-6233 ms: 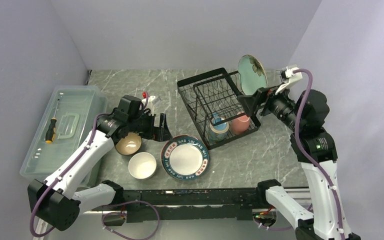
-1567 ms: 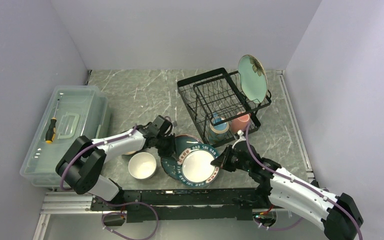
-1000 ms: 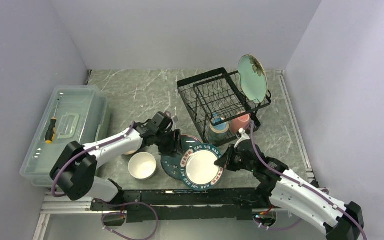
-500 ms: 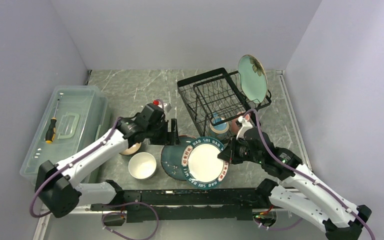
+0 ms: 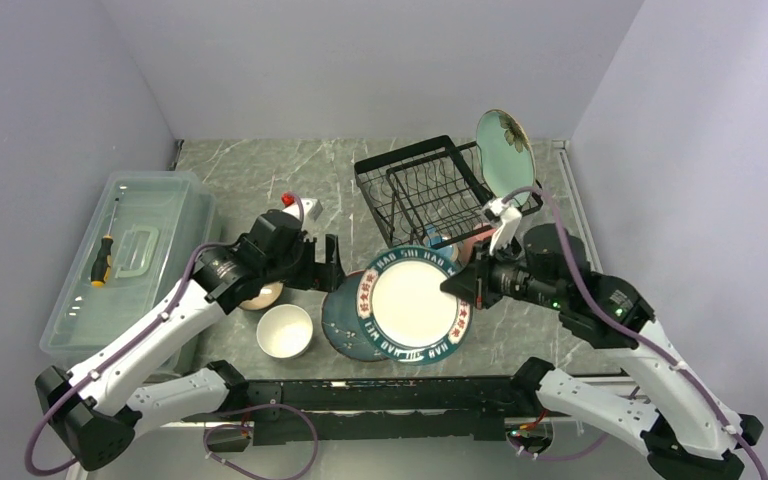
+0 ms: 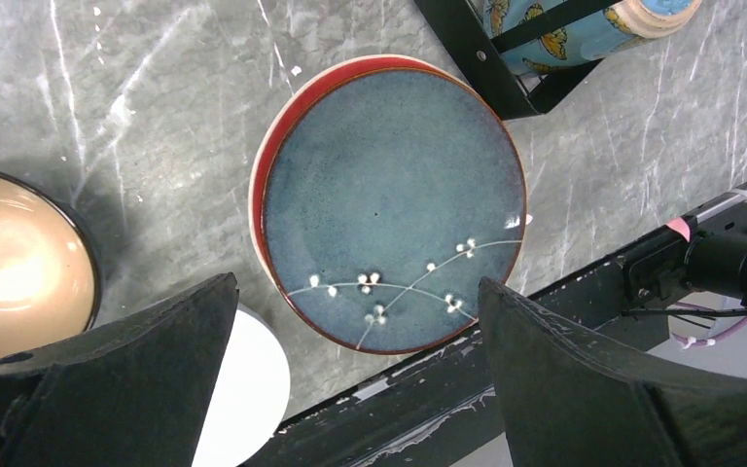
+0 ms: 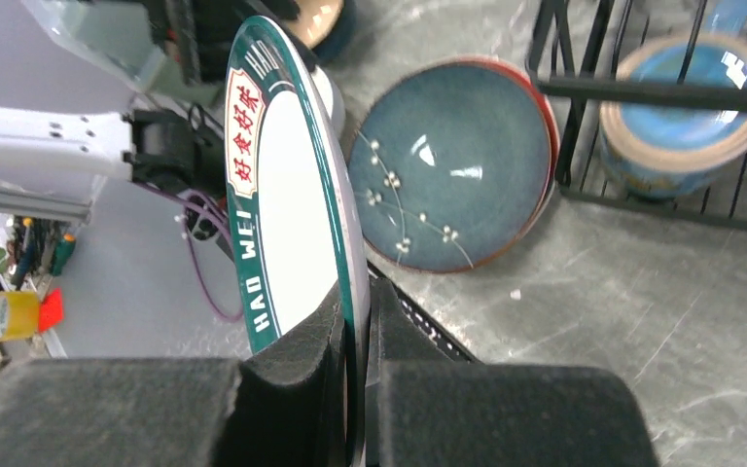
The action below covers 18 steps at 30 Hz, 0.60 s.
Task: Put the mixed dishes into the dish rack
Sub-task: Pick up the plate at the center of the board, then insert the plate into the dish rack.
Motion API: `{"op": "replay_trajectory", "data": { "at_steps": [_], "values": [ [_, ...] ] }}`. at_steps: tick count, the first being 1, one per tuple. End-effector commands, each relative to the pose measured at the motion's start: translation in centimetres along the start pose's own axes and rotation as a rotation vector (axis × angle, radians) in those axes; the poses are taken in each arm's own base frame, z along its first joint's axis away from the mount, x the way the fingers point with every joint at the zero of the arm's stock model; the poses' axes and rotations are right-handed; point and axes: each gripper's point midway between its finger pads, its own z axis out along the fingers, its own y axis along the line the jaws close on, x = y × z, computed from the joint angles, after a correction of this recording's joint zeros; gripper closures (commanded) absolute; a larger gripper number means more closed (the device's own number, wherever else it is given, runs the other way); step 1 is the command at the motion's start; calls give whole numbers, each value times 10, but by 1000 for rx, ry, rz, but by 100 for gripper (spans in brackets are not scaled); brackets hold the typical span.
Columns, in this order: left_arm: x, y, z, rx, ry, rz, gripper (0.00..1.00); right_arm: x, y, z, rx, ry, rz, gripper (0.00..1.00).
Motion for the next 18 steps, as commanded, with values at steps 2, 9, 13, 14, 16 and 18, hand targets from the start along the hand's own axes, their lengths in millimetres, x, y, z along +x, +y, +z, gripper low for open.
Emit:
{"op": "replay_trajectory", "data": {
  "at_steps": [2, 9, 13, 14, 16, 18],
  "values": [
    [-11, 2, -15, 1, -62, 56, 1, -68, 28, -33, -26, -183, -115, 100],
    [-5, 5, -16, 4, -56, 82, 1, -149, 30, -73, 144, -391, -196, 100],
    [-3, 5, -19, 8, -38, 105, 0, -187, 22, -88, 266, -486, -239, 100],
    [-2, 7, -19, 0, -32, 113, 1, -195, 21, -91, 288, -505, -251, 100],
    [-1, 10, -20, -13, -31, 125, 1, -211, 19, -100, 336, -550, -271, 100],
    [2, 11, -18, -13, -28, 130, 1, -222, 17, -105, 377, -573, -296, 100]
  ]
}}
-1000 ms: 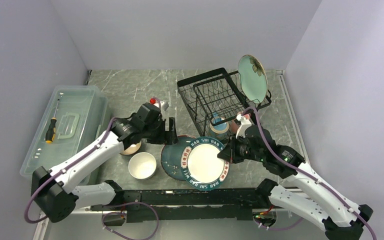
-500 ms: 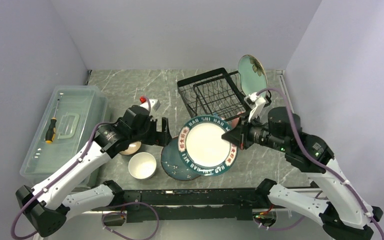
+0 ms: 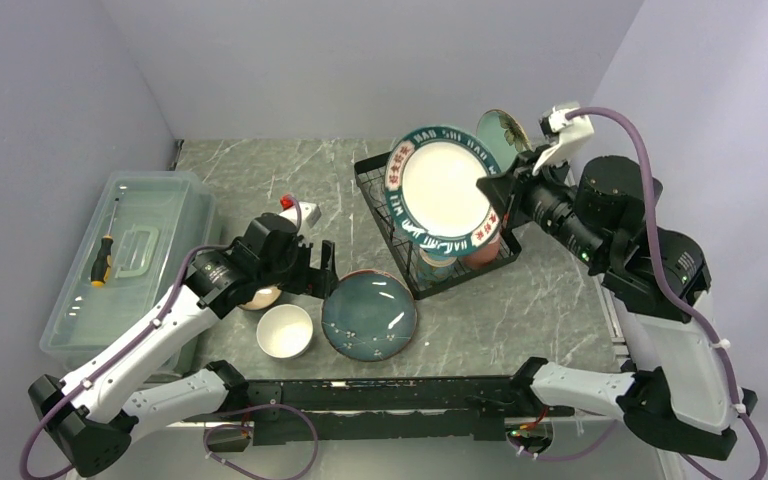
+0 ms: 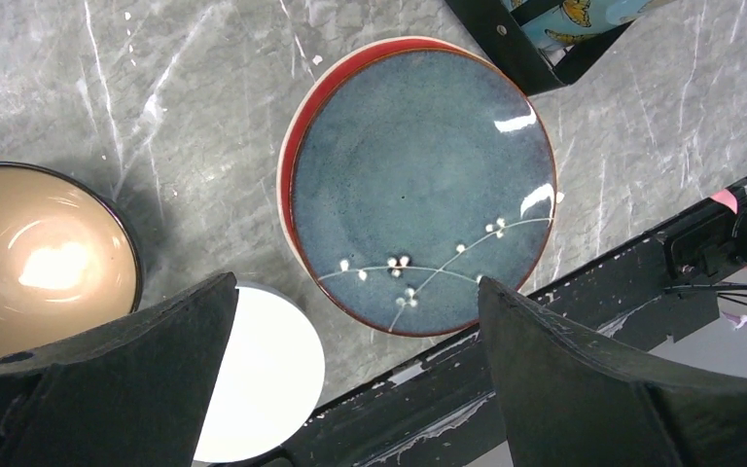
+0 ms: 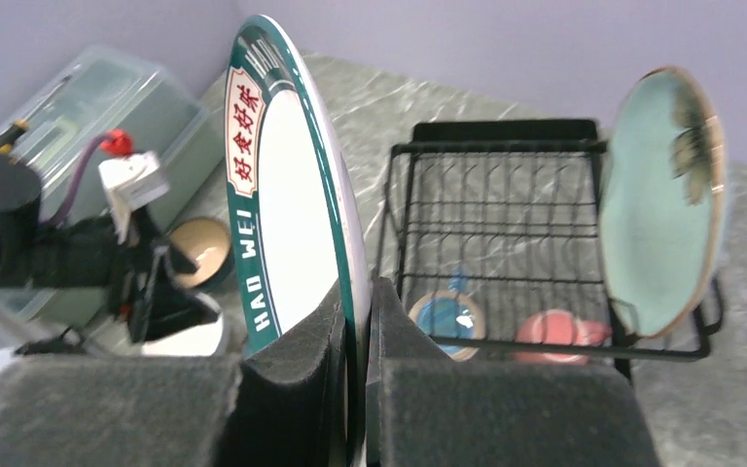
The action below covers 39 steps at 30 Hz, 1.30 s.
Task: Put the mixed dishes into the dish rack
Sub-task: Insert the plate into the dish rack.
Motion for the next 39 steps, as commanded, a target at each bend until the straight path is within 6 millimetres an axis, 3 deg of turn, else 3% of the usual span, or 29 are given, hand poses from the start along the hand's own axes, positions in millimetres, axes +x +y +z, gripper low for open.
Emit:
{"op": "replay_trajectory", "data": {
  "at_steps": [1, 7, 18, 26, 39],
  "values": [
    [0, 2, -4, 5, -18, 43, 1, -49, -24, -5, 142, -149, -79, 100],
    [6, 5, -2, -1, -4, 47, 1, -64, -42, 8, 261, -185, -216, 100],
    [11, 17, -5, -50, -6, 59, 1, -75, -60, 28, 370, -228, -499, 100],
    [11, 17, -6, -50, -7, 57, 1, -80, -81, 41, 483, -222, -575, 100],
    [11, 17, -8, -46, -15, 55, 1, -63, -115, 73, 449, -168, -646, 100]
  ]
}}
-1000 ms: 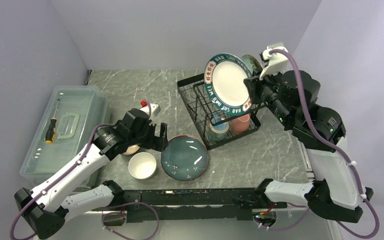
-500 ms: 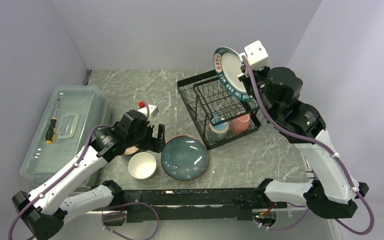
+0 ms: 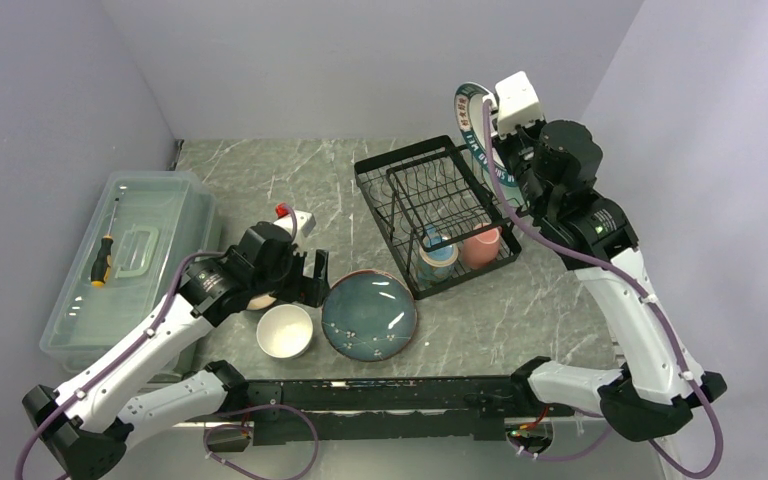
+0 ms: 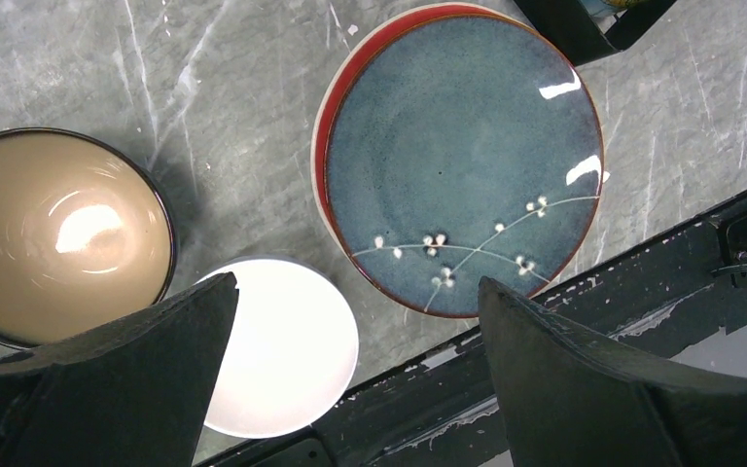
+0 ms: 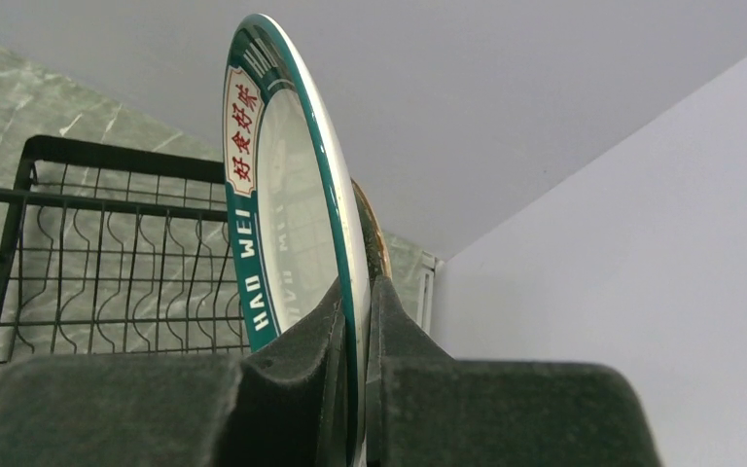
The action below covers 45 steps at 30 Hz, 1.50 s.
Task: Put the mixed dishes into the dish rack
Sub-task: Insert the plate into the dish rack.
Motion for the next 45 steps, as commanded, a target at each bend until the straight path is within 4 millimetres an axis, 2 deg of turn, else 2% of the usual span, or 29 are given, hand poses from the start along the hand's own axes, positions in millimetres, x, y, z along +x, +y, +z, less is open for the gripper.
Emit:
{"op": "replay_trajectory", "data": {
  "at_steps": [1, 6, 21, 34, 45],
  "values": [
    [-5, 1, -2, 0, -29, 11, 1, -18, -6, 11, 0, -102, 18, 100],
    [-5, 1, -3, -2, -33, 10, 1, -5, -1, 22, -19, -88, 39, 100],
    [-5, 1, -4, 1, -35, 11, 1, 18, 8, 36, 5, -51, 105, 100],
    [-4, 1, -4, -1, -34, 11, 1, 28, 3, 36, 48, -40, 102, 100],
    [-5, 2, -4, -3, -36, 10, 1, 36, 8, 37, 34, -23, 99, 100]
  ]
}}
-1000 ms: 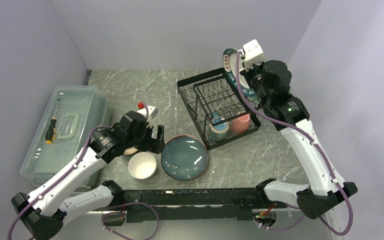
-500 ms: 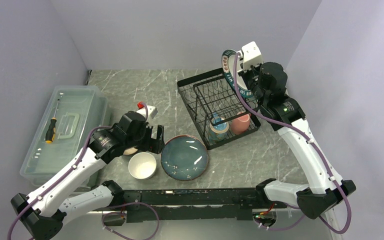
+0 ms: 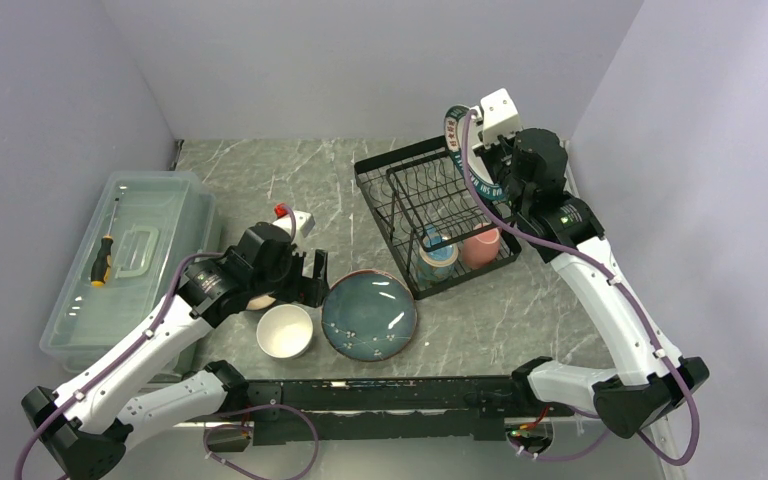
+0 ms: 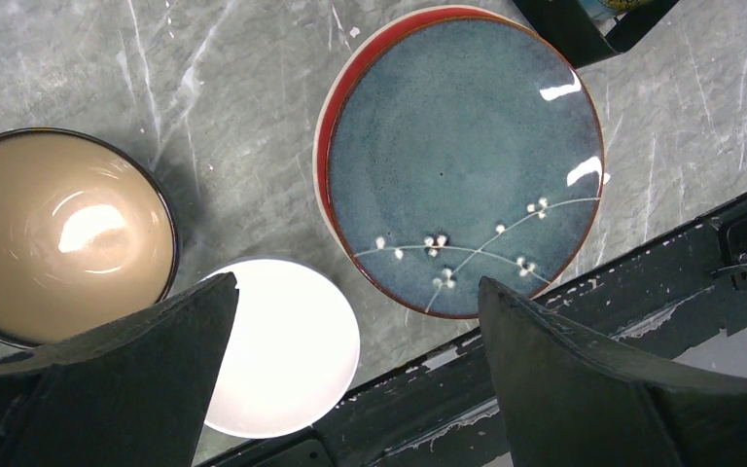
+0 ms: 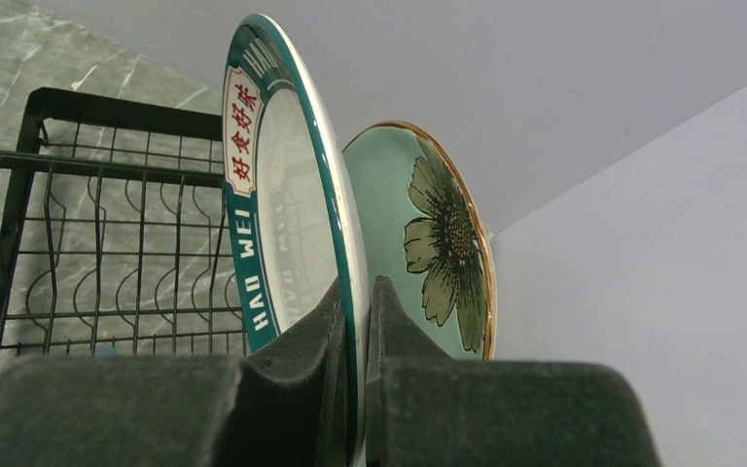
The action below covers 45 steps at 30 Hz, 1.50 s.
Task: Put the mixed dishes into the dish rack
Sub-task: Insert the plate into the dish rack.
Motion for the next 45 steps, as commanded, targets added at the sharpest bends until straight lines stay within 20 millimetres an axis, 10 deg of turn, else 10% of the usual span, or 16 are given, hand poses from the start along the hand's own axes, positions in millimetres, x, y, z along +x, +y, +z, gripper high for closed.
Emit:
{"op": "replay_trajectory", "data": {
  "at_steps": [1, 45],
  "values": [
    [-5, 1, -3, 1, -32, 10, 1, -31, -24, -11, 76, -115, 64, 100],
    [-4, 2, -2, -10, -24, 13, 1, -1, 0, -1, 25, -52, 122, 100]
  ]
}}
